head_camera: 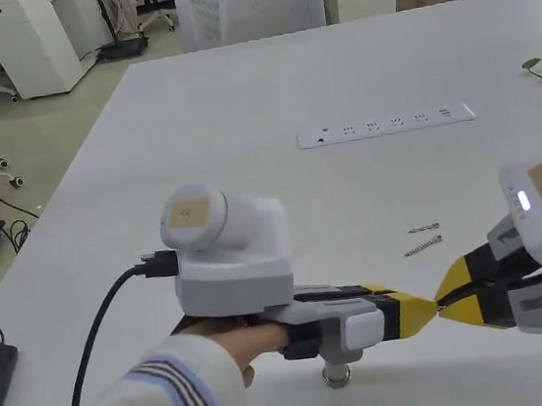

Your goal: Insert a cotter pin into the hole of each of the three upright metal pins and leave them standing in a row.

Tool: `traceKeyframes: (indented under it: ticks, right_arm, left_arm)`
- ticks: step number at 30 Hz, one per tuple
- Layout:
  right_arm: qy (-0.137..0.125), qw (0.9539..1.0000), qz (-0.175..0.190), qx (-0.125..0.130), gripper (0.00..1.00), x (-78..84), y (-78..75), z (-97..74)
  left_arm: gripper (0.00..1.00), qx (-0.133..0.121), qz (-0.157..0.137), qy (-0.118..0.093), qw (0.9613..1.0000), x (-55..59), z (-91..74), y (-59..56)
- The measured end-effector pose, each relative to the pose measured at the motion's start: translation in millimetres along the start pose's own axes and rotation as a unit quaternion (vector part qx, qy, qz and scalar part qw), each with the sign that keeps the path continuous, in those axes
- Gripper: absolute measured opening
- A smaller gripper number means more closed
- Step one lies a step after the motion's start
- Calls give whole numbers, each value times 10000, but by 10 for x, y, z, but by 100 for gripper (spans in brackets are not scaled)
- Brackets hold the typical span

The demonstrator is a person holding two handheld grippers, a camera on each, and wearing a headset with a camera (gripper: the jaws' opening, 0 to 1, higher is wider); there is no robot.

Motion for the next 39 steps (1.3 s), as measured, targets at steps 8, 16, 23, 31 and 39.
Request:
traceKeyframes:
  ticks: [8,16,23,31,39]
  right_arm:
    - [-5,10000,-20,-11,3,-13,8,4]
    - [8,10000,-37,7,3,-18,2,2]
    - [19,10000,-68,20,3,-19,-3,2]
    - [-8,10000,-83,14,3,-35,3,-4]
    - [-34,9999,-97,25,3,-50,0,-7]
  left_arm:
    - [2,-25,-24,33,10000,14,-3,16]
    - [1,-32,-15,31,10000,8,-6,14]
    - [1,-45,-47,59,10000,4,-3,18]
    - [1,-51,-159,127,9998,3,-21,10]
    - [0,-101,-215,181,9996,-4,-37,6]
Point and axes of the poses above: the centre of the closed fingertips' face, and the gripper's own axes: z roughly forward along the fingers, y roughly to its left, x roughly out of its underside, the point moved 1 cm from there along -z, roughly backward along the fingers, and after that the axes turned 4 degrees about z, right-handed, at the moved point
